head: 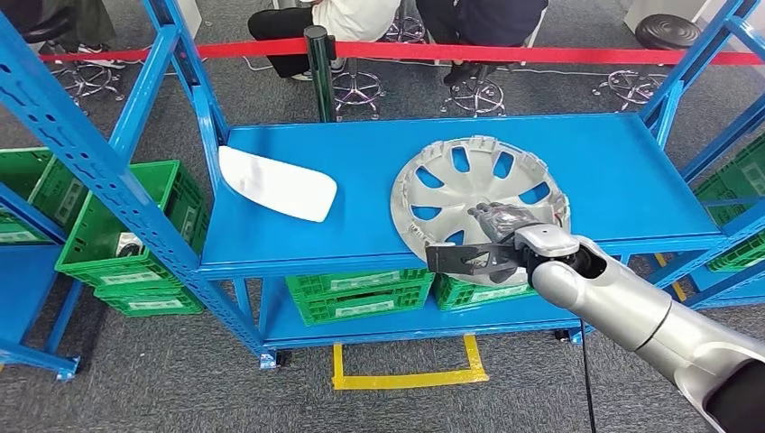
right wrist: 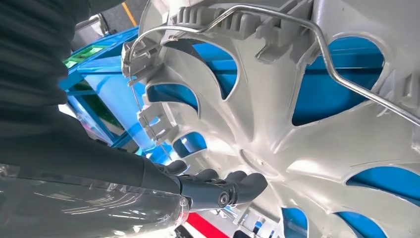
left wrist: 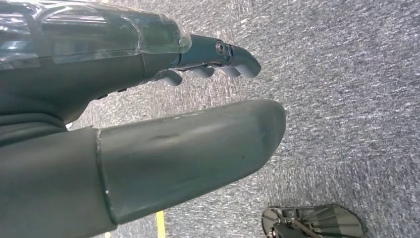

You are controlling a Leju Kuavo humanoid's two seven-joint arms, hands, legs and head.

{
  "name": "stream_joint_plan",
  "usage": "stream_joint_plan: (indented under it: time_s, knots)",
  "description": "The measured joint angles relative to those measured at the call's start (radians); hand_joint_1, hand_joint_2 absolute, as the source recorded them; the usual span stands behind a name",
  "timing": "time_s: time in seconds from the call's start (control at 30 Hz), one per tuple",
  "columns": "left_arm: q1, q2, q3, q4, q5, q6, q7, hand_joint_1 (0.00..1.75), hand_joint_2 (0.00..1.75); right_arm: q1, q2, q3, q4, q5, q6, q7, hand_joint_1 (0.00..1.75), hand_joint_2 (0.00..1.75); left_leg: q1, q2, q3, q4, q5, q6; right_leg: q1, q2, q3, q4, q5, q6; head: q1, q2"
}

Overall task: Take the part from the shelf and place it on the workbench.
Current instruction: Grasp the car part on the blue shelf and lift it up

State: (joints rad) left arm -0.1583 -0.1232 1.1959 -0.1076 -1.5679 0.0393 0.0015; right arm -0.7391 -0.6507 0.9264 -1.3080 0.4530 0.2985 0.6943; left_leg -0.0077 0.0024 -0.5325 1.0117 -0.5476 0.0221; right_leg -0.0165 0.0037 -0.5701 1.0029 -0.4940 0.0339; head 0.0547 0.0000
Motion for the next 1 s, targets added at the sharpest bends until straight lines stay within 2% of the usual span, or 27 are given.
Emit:
stream_joint_plan:
  time_s: [0.1, 0.33, 0.43, 0.57, 0.7, 0.83, 1.0]
  knots:
    - [0.0, 0.0, 0.0, 0.0, 0.0, 0.0, 0.0, 0.0, 0.0, 0.005, 0.0, -0.01, 0.0, 0.0, 0.001, 0.0, 1.75, 1.75, 0.0, -0.001, 0.0, 0.0, 0.0, 0.0, 0.0, -0.001, 0.0, 0.0, 0.0, 0.0, 0.0, 0.0]
    - [0.001, 0.0, 0.0, 0.0, 0.002, 0.006, -0.007, 0.0, 0.0, 0.02, 0.002, -0.018, -0.01, -0.011, 0.013, 0.0, 1.74, 1.75, 0.0, -0.001, 0.0, 0.0, 0.0, 0.0, 0.0, -0.001, 0.0, 0.0, 0.0, 0.0, 0.0, 0.0]
    - [0.001, 0.001, 0.0, 0.0, 0.008, 0.009, -0.01, 0.0, 0.0, 0.028, 0.002, -0.024, -0.014, -0.026, 0.014, 0.0, 1.64, 1.75, 0.0, -0.001, 0.0, 0.0, 0.0, 0.0, 0.0, -0.001, 0.001, 0.0, 0.0, 0.0, 0.0, 0.0]
    - [0.001, 0.002, 0.0, 0.0, 0.012, 0.012, -0.011, 0.0, 0.0, 0.042, 0.001, -0.037, -0.016, -0.039, 0.015, 0.0, 1.12, 1.75, 0.0, -0.001, 0.0, 0.0, 0.0, 0.0, 0.0, -0.001, 0.001, 0.0, 0.0, 0.0, 0.0, 0.0]
    - [0.001, 0.003, 0.001, 0.0, 0.012, 0.016, -0.011, 0.0, 0.0, 0.049, 0.001, -0.047, -0.017, -0.046, 0.016, 0.0, 1.12, 1.75, 0.0, 0.0, 0.0, 0.0, 0.0, 0.0, 0.0, -0.001, 0.001, 0.0, 0.0, 0.0, 0.0, 0.0]
    - [0.001, 0.004, 0.001, 0.0, 0.012, 0.016, -0.011, 0.0, 0.0, 0.054, 0.001, -0.055, -0.017, -0.048, 0.016, 0.0, 0.0, 1.75, 0.0, 0.0, 0.0, 0.0, 0.0, 0.0, 0.0, -0.001, 0.001, 0.0, 0.0, 0.0, 0.0, 0.0]
    - [0.001, 0.004, 0.002, 0.0, 0.012, 0.016, -0.011, 0.0, 0.0, 0.054, 0.001, -0.056, -0.017, -0.048, 0.016, 0.0, 0.0, 1.75, 0.0, 0.0, 0.0, 0.0, 0.0, 0.0, 0.0, -0.001, 0.001, 0.0, 0.0, 0.0, 0.0, 0.0]
